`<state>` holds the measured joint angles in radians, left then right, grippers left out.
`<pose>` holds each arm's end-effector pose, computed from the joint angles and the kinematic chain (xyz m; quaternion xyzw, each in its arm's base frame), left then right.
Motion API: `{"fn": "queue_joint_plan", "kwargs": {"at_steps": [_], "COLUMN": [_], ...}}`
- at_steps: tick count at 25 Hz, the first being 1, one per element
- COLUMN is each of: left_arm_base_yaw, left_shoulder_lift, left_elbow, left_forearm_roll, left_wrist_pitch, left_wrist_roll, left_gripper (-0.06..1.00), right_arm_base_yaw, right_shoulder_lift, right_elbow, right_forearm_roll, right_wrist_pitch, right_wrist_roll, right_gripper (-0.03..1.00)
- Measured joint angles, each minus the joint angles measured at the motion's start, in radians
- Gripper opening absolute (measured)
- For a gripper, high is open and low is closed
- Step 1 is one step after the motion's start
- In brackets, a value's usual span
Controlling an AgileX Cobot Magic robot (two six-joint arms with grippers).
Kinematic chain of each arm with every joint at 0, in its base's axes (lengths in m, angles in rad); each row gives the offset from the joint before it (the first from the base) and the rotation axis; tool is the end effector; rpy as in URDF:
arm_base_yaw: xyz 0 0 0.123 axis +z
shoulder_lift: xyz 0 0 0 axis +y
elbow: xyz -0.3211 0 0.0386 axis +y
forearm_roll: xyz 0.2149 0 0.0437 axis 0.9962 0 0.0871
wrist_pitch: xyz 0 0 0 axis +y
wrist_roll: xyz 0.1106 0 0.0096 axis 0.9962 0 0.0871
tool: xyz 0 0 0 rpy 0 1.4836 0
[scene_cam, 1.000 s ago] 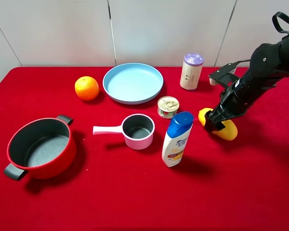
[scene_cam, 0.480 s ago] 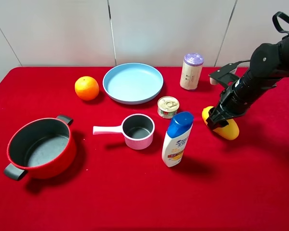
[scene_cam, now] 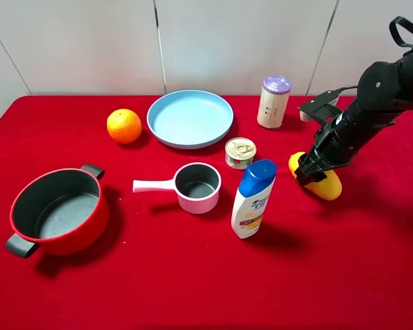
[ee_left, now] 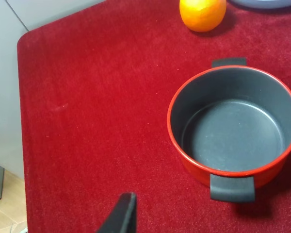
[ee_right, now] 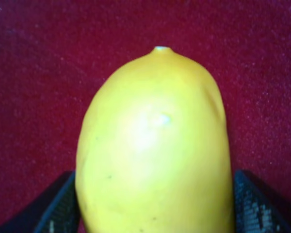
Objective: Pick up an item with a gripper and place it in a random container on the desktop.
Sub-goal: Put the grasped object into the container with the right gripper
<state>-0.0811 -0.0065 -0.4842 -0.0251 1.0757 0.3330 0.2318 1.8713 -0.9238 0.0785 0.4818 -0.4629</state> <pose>-0.0549 0.0020 0.2463 0.1772 0.8410 0.0518 0.5086 0.3086 0.0770 0.1613 -0.3074 0.9445 0.0087 0.1158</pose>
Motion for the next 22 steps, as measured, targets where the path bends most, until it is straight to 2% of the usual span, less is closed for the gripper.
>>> {"fn": "queue_joint_plan", "kwargs": {"at_steps": [15, 22], "left_arm_base_yaw": [0.000, 0.000], "left_shoulder_lift": [0.000, 0.000], "left_elbow": [0.000, 0.000], "left_forearm_roll": [0.000, 0.000], "left_wrist_pitch": [0.000, 0.000], "left_wrist_roll": [0.000, 0.000], "left_gripper": [0.98, 0.98], "right_arm_base_yaw": [0.000, 0.015], "right_shoulder_lift": [-0.001, -0.045], "right_elbow": [-0.170, -0.207], "right_forearm_roll": [-0.031, -0.054], "right_wrist_pitch": [0.182, 0.231], "right_wrist_roll": [0.003, 0.007], "right_gripper": [0.47, 0.47]}}
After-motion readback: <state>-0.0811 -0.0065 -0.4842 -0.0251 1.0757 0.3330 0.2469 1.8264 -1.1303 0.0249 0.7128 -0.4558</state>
